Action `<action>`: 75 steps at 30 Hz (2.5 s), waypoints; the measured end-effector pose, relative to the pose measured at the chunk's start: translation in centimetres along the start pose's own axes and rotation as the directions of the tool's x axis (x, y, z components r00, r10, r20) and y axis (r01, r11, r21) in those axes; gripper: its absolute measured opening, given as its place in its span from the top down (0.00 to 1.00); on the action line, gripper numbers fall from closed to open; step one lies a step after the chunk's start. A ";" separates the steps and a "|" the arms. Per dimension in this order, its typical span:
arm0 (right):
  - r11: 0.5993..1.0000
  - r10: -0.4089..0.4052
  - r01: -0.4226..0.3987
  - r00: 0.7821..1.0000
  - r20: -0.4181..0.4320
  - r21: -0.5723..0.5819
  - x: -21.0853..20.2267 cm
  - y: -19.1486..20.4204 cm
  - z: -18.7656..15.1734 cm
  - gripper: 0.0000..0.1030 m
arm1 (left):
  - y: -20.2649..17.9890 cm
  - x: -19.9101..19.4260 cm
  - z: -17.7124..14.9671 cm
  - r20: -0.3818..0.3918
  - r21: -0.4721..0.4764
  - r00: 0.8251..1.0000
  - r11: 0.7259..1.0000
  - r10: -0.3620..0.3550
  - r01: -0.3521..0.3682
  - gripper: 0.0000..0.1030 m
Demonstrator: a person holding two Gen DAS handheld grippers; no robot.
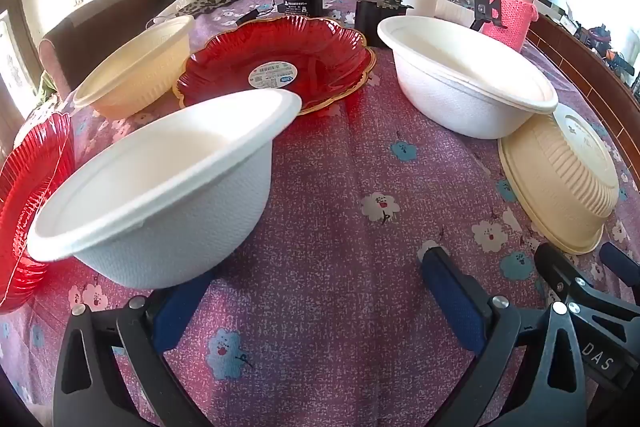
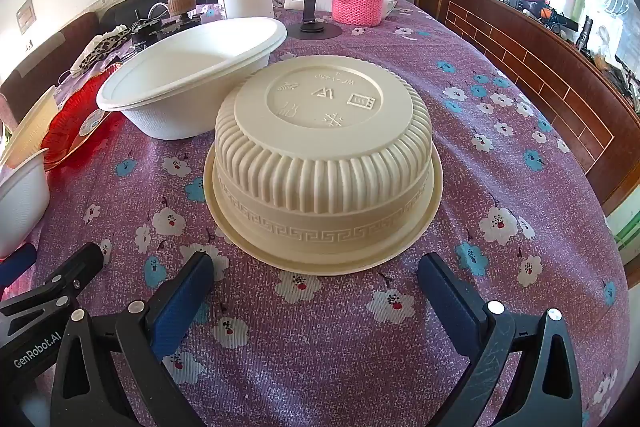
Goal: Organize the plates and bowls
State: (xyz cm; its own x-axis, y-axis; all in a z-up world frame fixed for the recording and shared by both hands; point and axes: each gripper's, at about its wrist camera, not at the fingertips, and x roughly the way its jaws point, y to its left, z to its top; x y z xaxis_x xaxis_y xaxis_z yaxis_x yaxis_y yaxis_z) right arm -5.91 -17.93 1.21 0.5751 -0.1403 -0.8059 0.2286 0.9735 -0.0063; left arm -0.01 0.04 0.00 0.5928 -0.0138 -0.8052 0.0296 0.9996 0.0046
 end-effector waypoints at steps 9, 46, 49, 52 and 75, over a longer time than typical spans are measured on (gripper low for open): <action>1.000 -0.001 0.001 1.000 -0.003 0.000 -0.1 0.0 0.1 0.01 | 0.0 0.0 0.0 -0.003 0.001 1.000 1.000 0.001 -0.001 0.00; 1.000 -0.008 0.008 1.000 -0.006 -0.009 0.0 0.2 0.0 0.01 | 0.0 0.0 0.0 -0.003 0.001 1.000 1.000 0.001 -0.001 0.00; 1.000 -0.004 0.004 1.000 -0.012 -0.005 0.1 0.1 -0.1 0.01 | 0.0 0.0 0.0 -0.003 0.001 1.000 1.000 0.001 -0.001 0.00; 1.000 0.003 -0.003 1.000 -0.016 0.003 0.2 0.0 0.0 0.01 | 0.0 0.0 0.0 -0.003 0.001 1.000 1.000 0.001 -0.001 0.00; 1.000 0.000 0.000 1.000 -0.004 -0.001 -0.1 -0.1 0.0 0.01 | 0.0 0.0 0.0 -0.003 0.001 1.000 1.000 0.001 -0.001 0.00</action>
State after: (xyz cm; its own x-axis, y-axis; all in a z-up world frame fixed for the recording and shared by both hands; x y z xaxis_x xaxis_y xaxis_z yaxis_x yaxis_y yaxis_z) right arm -6.04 -18.02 1.30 0.5722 -0.1393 -0.8082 0.2280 0.9736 -0.0064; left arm 0.00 0.03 0.00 0.5905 -0.0130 -0.8069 0.0297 0.9995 0.0056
